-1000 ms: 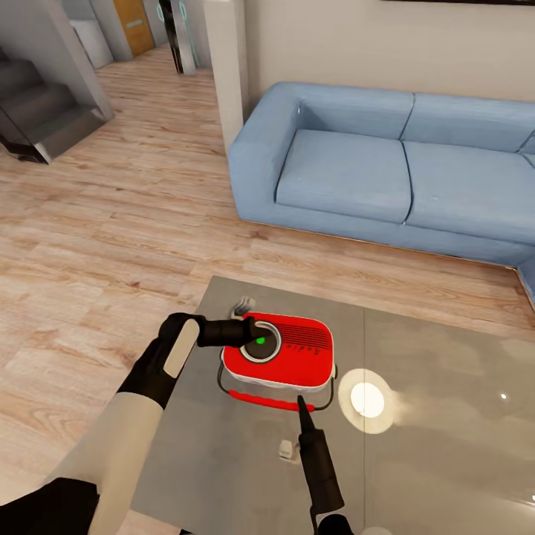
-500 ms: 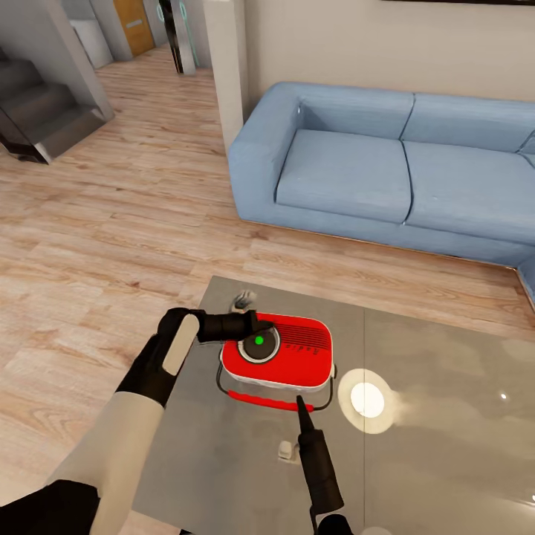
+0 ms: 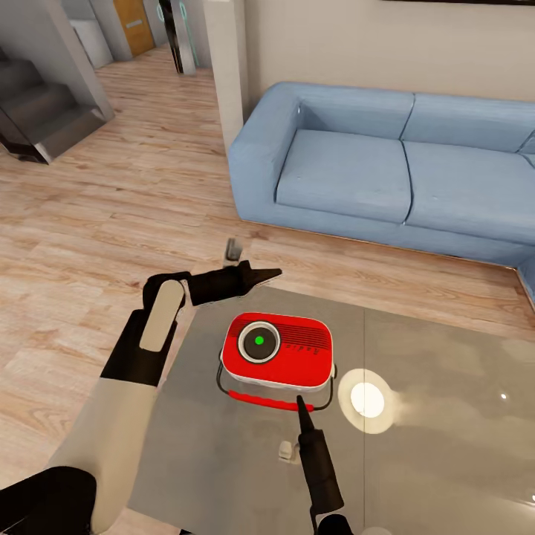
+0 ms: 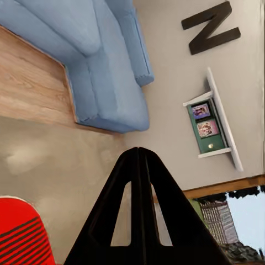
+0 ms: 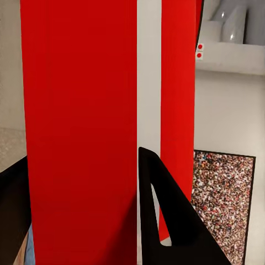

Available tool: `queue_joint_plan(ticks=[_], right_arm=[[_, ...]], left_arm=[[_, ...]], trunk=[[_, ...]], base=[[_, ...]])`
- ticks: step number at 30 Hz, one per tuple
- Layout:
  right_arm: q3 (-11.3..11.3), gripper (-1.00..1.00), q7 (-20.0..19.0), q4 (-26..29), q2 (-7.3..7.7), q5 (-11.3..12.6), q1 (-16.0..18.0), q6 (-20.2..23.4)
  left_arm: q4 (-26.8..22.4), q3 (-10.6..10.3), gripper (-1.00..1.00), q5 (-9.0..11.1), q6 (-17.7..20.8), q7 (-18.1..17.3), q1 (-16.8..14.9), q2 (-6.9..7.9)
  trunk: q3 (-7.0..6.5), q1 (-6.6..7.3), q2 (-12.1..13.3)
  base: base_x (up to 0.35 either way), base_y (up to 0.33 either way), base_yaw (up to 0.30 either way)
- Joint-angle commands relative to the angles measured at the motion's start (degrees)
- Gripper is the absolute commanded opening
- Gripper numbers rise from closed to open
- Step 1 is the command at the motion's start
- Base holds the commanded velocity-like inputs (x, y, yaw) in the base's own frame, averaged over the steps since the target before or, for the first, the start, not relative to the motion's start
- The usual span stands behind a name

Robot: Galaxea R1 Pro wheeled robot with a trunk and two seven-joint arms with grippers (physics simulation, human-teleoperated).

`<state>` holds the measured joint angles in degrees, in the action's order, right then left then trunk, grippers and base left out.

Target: Turn on the radio receiver that's on the table in the living room.

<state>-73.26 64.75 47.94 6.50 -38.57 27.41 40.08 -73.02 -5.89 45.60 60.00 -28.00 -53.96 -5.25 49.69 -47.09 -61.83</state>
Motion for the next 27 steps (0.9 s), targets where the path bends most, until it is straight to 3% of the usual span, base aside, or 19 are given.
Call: queue_joint_plan(ticks=[1, 5, 10, 15, 18, 20, 23, 27], right_arm=[[-0.01, -1.0, 0.02, 0.05, 0.0, -0.41, 0.01, 0.33], [0.03, -1.0, 0.01, 0.06, 0.05, 0.24, 0.01, 0.3], [0.04, -1.0, 0.07, 0.08, 0.11, 3.01, 0.01, 0.34], [0.48, -1.0, 0.08, 1.22, 0.18, 4.13, 0.01, 0.32], [2.62, -1.0, -0.36, 5.38, 0.38, 5.02, 0.01, 0.76], [5.95, -1.0, -1.05, 9.68, 0.54, 5.97, 0.01, 1.02], [13.28, -1.0, -5.05, 18.67, 0.82, 7.1, 0.02, 2.99], [26.62, -1.0, -21.19, 34.1, 0.86, 6.01, 0.08, 8.5]], left_arm=[[-0.54, 0.0, -1.0, 0.01, 0.0, -0.01, -0.04, 0.01], [-3.72, 0.0, -1.0, 0.81, 0.0, 0.01, -0.22, 0.12], [-5.34, -0.02, -1.0, 4.19, 0.0, 0.1, -0.34, 1.14], [-6.47, -0.06, -1.0, 7.21, 0.0, 0.13, -0.36, 4.76], [-6.74, -0.2, -1.0, 10.05, 0.0, 0.17, -0.36, 8.02], [-6.79, -0.33, -1.0, 11.96, 0.0, 0.2, -0.36, 9.89], [-6.71, -0.6, -1.0, 14.13, 0.0, 0.21, -0.36, 12.79], [-6.29, -0.96, -1.0, 15.11, 0.0, 0.22, -0.36, 16.45]], trunk=[[0.0, 0.0, 0.0], [0.0, 0.0, 0.0], [0.0, 0.0, 0.0], [0.0, 0.0, 0.0], [0.0, 0.0, 0.0], [0.0, 0.0, 0.0], [0.0, 0.0, 0.0], [0.0, 0.0, 0.0]], base=[[0.0, 0.0, 0.0], [0.0, 0.0, 0.0], [0.0, 0.0, 0.0], [0.0, 0.0, 0.0], [0.0, 0.0, 0.0], [0.0, 0.0, 0.0], [0.0, 0.0, 0.0], [0.0, 0.0, 0.0]])
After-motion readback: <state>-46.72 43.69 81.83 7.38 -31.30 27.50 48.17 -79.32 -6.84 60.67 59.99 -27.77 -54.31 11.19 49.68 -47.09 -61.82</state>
